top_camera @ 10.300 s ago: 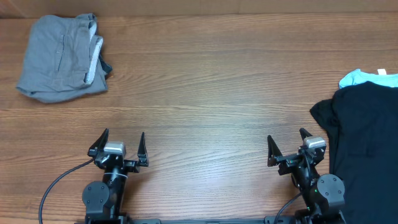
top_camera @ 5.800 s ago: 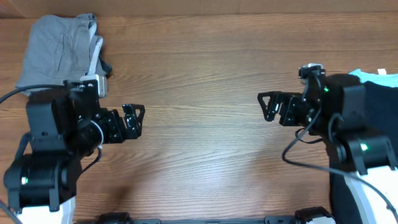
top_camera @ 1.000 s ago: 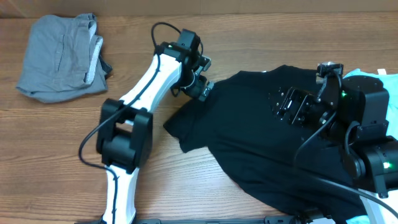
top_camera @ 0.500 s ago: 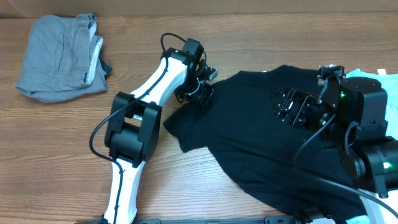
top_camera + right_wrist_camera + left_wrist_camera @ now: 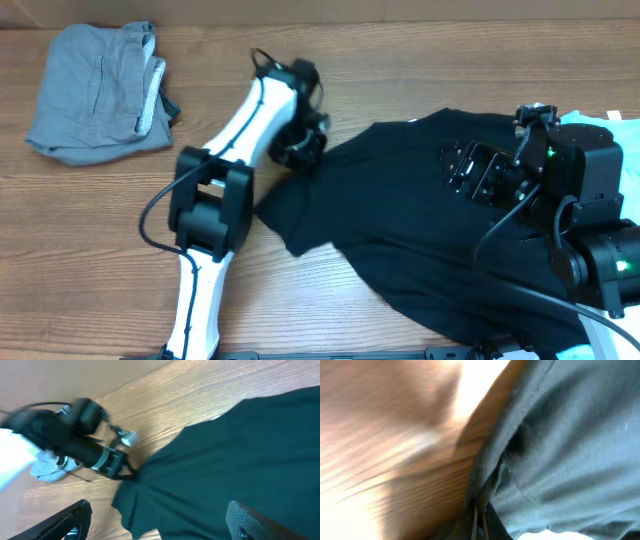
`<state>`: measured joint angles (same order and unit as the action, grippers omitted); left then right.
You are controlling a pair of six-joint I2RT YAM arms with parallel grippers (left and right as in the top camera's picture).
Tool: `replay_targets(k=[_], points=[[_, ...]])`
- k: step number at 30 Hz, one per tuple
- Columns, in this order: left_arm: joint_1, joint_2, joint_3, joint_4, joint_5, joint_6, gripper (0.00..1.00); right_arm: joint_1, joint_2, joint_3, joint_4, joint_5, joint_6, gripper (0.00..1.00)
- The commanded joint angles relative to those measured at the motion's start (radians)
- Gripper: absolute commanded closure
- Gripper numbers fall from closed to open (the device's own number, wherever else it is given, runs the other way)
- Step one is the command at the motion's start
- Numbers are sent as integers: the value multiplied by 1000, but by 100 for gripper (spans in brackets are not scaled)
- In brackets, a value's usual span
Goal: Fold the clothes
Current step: 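Grasp the black t-shirt with both grippers and pull it leftward, then lift the t-shirt with both grippers and spread it across the table center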
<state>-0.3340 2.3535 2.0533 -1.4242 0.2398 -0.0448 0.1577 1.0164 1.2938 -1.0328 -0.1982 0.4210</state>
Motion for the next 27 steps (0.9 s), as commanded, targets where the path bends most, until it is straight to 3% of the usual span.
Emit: replay_targets(k=[1, 7, 9, 10, 12, 13, 15, 20, 24, 27], points=[[131, -44, 140, -98, -177, -93, 96, -4, -5, 15, 4, 34, -5, 10], [341, -130, 229, -245, -272, -93, 96, -4, -5, 15, 5, 49, -5, 10], [407, -154, 228, -266, -238, -87, 90, -4, -4, 15, 6, 50, -5, 10], [433, -164, 225, -266, -204, -73, 80, -4, -5, 15, 7, 50, -5, 10], [470, -176, 225, -266, -120, -35, 43, -4, -4, 15, 14, 53, -5, 10], [478, -177, 225, -266, -97, -21, 30, -4, -4, 15, 18, 56, -5, 10], [484, -177, 225, -266, -72, 1, 20, -4, -4, 15, 25, 63, -5, 10], [447, -177, 225, -266, -55, 55, 19, -4, 34, 15, 29, 67, -1, 8], [382, -177, 227, -260, -55, 73, 21, -4, 140, 14, 35, 67, 20, 22], [322, -177, 229, -249, -55, 76, 24, -4, 253, 14, 60, 67, 21, 24]])
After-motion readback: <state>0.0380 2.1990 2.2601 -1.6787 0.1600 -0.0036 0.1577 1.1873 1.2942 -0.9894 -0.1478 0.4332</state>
